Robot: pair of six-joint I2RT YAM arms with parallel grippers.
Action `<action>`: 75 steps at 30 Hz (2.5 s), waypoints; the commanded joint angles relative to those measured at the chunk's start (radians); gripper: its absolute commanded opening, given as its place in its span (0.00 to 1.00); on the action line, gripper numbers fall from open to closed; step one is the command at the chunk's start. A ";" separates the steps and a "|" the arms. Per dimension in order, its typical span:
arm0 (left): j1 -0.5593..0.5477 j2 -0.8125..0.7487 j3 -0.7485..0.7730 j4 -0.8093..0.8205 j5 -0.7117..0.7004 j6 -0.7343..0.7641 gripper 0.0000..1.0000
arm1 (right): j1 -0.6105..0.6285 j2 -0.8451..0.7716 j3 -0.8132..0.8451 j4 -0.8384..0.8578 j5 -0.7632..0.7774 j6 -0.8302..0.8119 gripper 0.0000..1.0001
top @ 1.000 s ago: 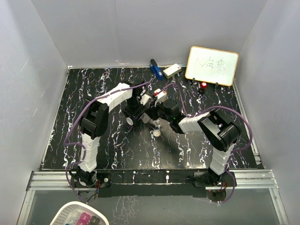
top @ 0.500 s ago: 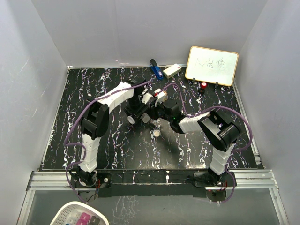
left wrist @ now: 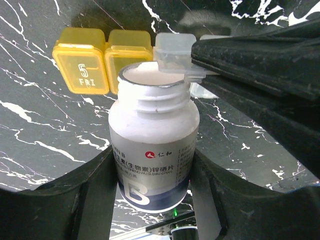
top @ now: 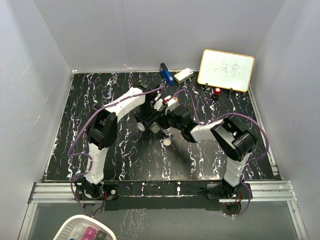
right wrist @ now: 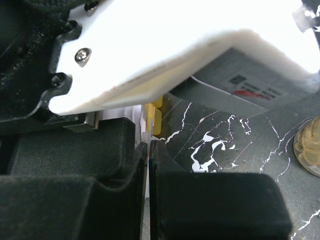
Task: Sort the pills into containers
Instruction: Pour the pill into the pill container.
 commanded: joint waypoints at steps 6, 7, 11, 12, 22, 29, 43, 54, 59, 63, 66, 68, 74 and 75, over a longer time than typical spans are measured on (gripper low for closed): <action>-0.040 -0.052 -0.064 -0.016 -0.013 -0.001 0.00 | 0.011 -0.002 0.026 0.060 -0.001 0.005 0.00; -0.043 -0.054 -0.070 -0.017 -0.014 -0.003 0.00 | 0.010 -0.002 0.026 0.061 0.000 0.005 0.00; -0.051 -0.061 -0.066 -0.030 -0.017 -0.009 0.00 | 0.010 -0.003 0.025 0.060 0.004 0.005 0.00; -0.052 -0.062 -0.056 -0.041 -0.023 -0.012 0.00 | 0.009 -0.004 0.024 0.061 0.005 0.004 0.00; -0.092 -0.066 -0.002 -0.161 -0.089 -0.060 0.00 | 0.010 -0.017 0.021 0.059 0.002 0.004 0.00; -0.101 -0.063 -0.007 -0.160 -0.101 -0.061 0.00 | 0.010 -0.052 0.000 0.069 0.024 0.009 0.38; -0.101 -0.093 0.035 -0.153 -0.120 -0.062 0.00 | 0.012 -0.242 -0.089 0.011 0.083 0.007 0.43; -0.082 -0.288 -0.138 0.036 -0.100 -0.056 0.00 | 0.011 -0.544 -0.164 -0.120 0.099 0.043 0.23; -0.081 -0.399 -0.238 0.129 -0.096 -0.054 0.00 | 0.011 -0.588 -0.156 -0.161 0.087 0.086 0.22; -0.083 -0.526 -0.348 0.237 -0.063 -0.039 0.00 | 0.012 -0.561 -0.130 -0.184 0.075 0.121 0.21; -0.084 -0.629 -0.436 0.313 -0.022 -0.030 0.00 | 0.011 -0.535 -0.121 -0.171 0.051 0.137 0.20; -0.082 -0.680 -0.479 0.341 0.002 -0.024 0.00 | 0.011 -0.522 -0.112 -0.152 0.001 0.152 0.20; -0.081 -0.683 -0.511 0.304 0.063 -0.023 0.00 | 0.011 -0.523 -0.096 -0.101 -0.155 0.171 0.25; -0.081 -0.674 -0.509 0.294 0.073 -0.024 0.00 | 0.012 -0.532 -0.097 -0.098 -0.175 0.170 0.26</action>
